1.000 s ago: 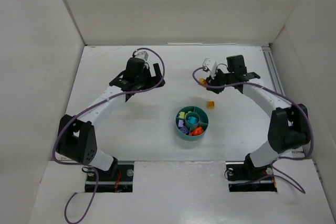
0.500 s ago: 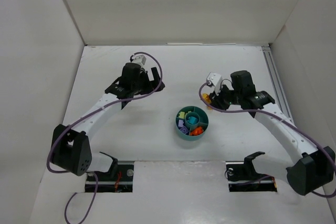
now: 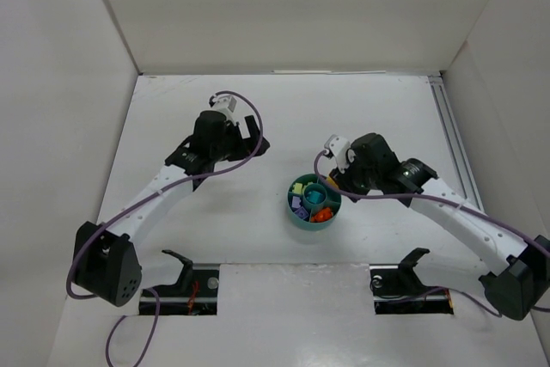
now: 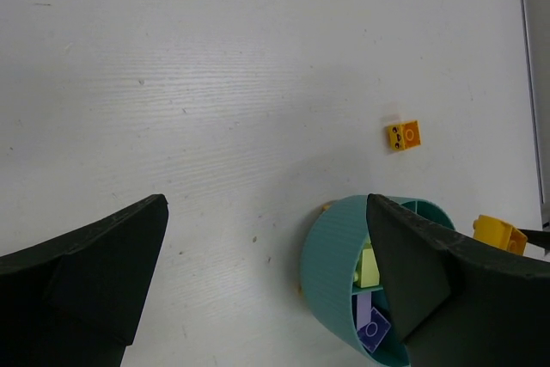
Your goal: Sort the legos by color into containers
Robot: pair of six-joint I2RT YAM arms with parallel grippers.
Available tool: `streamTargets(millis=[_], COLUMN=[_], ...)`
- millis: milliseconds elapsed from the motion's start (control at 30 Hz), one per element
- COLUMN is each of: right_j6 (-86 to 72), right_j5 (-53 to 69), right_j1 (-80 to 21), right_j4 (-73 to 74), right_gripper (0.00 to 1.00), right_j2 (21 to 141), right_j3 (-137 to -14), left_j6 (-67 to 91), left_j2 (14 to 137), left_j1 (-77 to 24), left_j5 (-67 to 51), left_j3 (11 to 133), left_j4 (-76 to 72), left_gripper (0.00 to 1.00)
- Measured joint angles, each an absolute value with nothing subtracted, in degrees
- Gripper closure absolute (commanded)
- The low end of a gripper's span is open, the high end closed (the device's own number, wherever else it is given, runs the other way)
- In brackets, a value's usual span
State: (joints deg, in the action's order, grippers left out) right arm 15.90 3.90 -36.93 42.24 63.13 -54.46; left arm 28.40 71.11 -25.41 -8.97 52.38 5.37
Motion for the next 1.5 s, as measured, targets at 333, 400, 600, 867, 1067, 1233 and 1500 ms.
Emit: streamTargets(millis=[333, 400, 600, 867, 1067, 1233, 1500], right_j6=[11.9, 11.6, 10.9, 10.9, 11.3, 10.7, 10.4], right_j5=[-1.8, -3.1, -5.7, -6.4, -6.7, -8.5, -4.2], right_j1=[-42.0, -43.2, -44.7, -46.3, -46.5, -44.9, -26.1], right_j4=[42.7, 43.2, 44.6, 44.6, 44.6, 44.6, 38.7], right_gripper=[0.7, 0.68, 0.6, 0.36, 0.32, 0.16, 0.0], right_j2=[68.2, 69.6, 71.8, 71.8, 71.8, 71.2, 68.5], right_j3=[-54.7, -54.7, -56.6, -57.8, -58.2, -59.8, -60.6], left_j6=[28.6, 28.6, 28.6, 28.6, 28.6, 28.6, 29.2], left_j2=[69.2, 68.9, 68.7, 68.7, 68.6, 68.6, 68.6], left_j1=[-25.9, -25.9, -25.9, -25.9, -25.9, -25.9, -25.9], left_j5=[-8.3, -8.1, -7.4, -7.0, -7.0, -6.8, -5.9], left_j3=[51.3, 51.0, 50.9, 50.9, 50.1, 50.1, 50.1], left_j4=[5.4, 5.5, 5.5, 5.5, 5.7, 5.8, 5.8], left_gripper=[0.0, 0.0, 0.0, 0.0, 0.0, 0.0, 0.0])
